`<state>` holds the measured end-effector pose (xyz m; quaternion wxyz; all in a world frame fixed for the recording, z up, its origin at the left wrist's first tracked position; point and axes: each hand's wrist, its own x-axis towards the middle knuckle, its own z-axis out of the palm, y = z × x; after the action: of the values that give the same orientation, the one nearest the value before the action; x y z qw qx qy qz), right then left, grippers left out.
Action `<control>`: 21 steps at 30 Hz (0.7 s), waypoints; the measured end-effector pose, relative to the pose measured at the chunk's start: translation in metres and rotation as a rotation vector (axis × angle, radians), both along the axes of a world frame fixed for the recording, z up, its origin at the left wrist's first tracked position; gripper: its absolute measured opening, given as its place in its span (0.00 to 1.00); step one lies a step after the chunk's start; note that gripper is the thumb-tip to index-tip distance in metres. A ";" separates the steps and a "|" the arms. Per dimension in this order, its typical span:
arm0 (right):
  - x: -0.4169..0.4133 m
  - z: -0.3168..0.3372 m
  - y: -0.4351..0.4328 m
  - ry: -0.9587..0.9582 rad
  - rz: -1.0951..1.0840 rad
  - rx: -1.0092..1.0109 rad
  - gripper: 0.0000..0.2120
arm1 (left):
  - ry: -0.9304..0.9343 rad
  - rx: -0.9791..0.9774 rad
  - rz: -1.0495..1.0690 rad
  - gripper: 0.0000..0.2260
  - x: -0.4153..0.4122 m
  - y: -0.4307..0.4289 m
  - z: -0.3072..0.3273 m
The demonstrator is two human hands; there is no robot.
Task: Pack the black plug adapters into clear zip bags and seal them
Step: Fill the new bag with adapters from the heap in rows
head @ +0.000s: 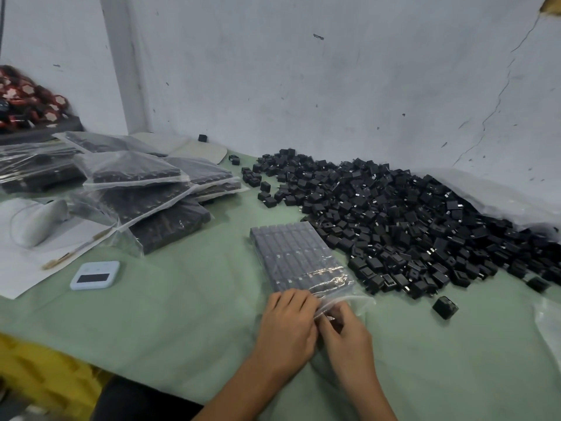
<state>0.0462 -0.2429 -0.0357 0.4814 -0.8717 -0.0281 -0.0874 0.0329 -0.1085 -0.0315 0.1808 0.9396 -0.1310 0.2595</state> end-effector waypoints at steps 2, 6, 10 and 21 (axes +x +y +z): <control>-0.001 -0.001 -0.001 -0.013 0.037 -0.005 0.06 | 0.004 -0.003 -0.006 0.11 -0.001 0.000 0.001; 0.000 -0.004 -0.005 -0.013 0.047 -0.012 0.07 | 0.012 0.005 -0.010 0.10 -0.002 0.001 0.001; 0.002 -0.006 -0.001 -0.006 -0.003 -0.024 0.05 | 0.021 -0.002 -0.010 0.09 -0.003 0.001 0.001; 0.001 -0.009 -0.003 0.006 0.101 -0.012 0.04 | -0.054 -0.061 -0.058 0.13 -0.006 0.000 0.003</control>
<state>0.0471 -0.2464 -0.0446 0.4801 -0.8722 -0.0712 -0.0602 0.0269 -0.1081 -0.0290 0.2132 0.9220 -0.1549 0.2835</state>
